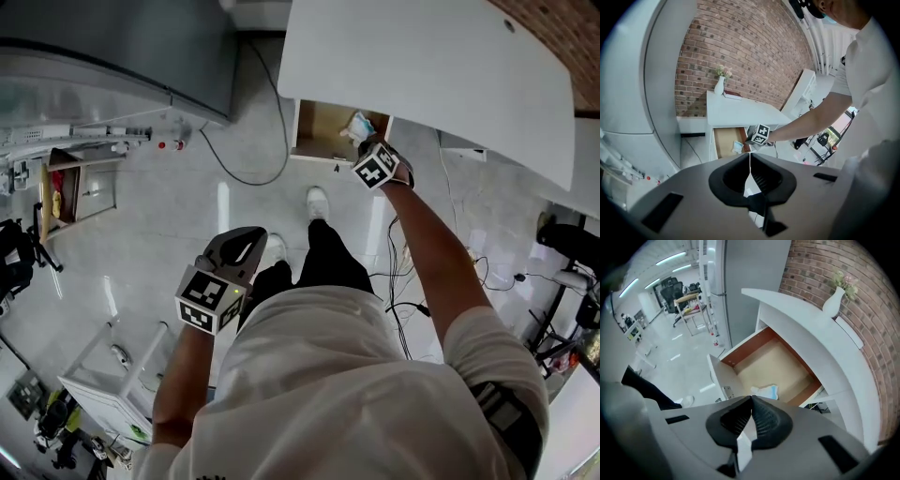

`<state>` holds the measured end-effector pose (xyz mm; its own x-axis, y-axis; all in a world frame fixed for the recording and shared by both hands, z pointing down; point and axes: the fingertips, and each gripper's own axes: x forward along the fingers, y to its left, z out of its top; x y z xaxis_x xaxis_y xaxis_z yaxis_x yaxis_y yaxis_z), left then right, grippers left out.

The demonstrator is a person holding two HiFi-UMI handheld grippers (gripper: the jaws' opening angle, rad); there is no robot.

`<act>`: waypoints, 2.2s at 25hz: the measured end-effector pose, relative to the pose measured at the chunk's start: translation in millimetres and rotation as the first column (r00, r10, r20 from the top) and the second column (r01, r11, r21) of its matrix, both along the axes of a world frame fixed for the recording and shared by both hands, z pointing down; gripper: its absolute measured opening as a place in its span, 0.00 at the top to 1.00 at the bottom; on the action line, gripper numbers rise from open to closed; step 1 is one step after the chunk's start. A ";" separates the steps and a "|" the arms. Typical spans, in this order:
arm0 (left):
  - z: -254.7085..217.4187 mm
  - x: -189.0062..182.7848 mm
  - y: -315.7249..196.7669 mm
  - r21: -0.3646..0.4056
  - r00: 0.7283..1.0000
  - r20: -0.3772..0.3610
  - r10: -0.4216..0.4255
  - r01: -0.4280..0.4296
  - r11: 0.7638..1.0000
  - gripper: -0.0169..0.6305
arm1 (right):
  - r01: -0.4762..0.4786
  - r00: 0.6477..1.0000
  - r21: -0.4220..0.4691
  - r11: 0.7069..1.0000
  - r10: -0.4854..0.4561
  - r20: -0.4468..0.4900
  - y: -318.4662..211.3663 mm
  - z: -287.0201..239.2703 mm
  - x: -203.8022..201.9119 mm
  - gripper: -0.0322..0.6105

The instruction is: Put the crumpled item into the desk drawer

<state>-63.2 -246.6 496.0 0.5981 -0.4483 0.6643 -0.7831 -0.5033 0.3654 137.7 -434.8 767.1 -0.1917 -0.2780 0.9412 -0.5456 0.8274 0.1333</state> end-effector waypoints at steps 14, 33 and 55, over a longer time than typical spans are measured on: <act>-57.8 -51.9 108.4 0.163 0.993 0.044 0.111 -0.117 0.980 0.94 | -0.103 0.976 -0.012 0.995 0.103 0.192 183.5 -136.2 -50.7 0.90; -78.7 -81.2 237.1 0.176 0.991 -0.098 0.090 -0.071 0.982 0.94 | -0.106 0.893 0.037 0.994 0.079 0.444 397.9 -270.8 -138.6 0.90; -79.1 -75.3 284.9 0.161 0.986 -0.094 0.140 -0.124 0.979 0.94 | -0.082 0.857 0.061 0.995 0.039 0.514 458.9 -313.3 -163.1 0.90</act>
<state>-138.5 38.4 417.0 0.7209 -0.4532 0.5244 -0.6680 -0.6561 0.3512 -25.5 24.1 453.8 -0.6204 -0.3727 0.6901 -0.6030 0.7893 -0.1158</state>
